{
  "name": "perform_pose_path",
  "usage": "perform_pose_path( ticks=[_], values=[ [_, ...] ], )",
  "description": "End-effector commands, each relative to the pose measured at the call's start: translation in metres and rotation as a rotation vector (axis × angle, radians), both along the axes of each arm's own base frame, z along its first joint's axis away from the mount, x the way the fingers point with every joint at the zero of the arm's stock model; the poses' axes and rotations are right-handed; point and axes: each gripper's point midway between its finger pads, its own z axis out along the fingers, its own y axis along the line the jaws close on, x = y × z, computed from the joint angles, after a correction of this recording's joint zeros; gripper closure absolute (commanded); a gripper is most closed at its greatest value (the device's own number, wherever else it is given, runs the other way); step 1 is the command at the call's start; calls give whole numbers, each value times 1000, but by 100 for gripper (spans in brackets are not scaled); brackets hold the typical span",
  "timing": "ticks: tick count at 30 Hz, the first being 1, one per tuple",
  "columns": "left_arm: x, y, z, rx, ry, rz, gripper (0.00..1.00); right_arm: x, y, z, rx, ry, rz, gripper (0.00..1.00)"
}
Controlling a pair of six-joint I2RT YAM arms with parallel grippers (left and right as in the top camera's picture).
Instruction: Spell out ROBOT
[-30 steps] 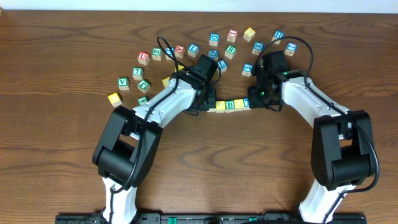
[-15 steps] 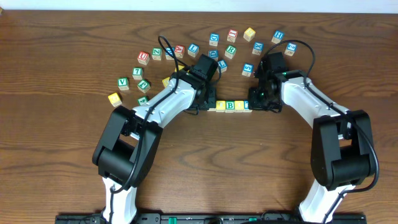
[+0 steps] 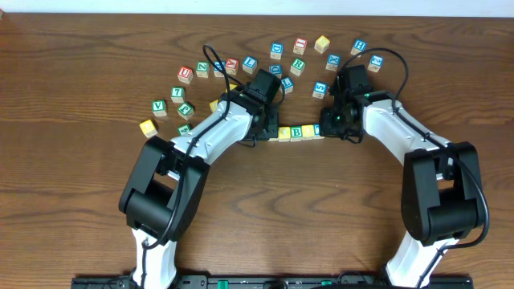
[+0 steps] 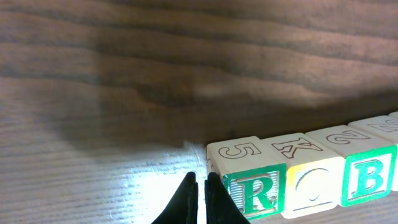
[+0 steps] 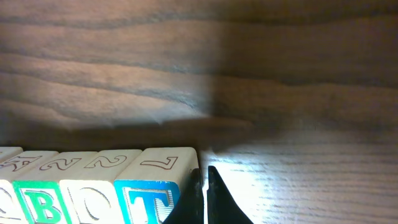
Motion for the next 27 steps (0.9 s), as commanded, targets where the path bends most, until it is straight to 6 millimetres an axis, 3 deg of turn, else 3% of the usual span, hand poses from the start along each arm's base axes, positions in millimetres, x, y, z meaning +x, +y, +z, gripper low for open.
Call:
perform_pose_path(
  ticks=[1,16,27],
  values=[
    [-2,-10,0,-35,0,-26,93,-5,26,0,69,12,21,99],
    [7,-14,4,-52,-37,-24,92,8,31,4,84,-42,15,99],
    [11,-14,5,-53,-53,-19,93,9,37,-4,115,-30,12,99]
  ],
)
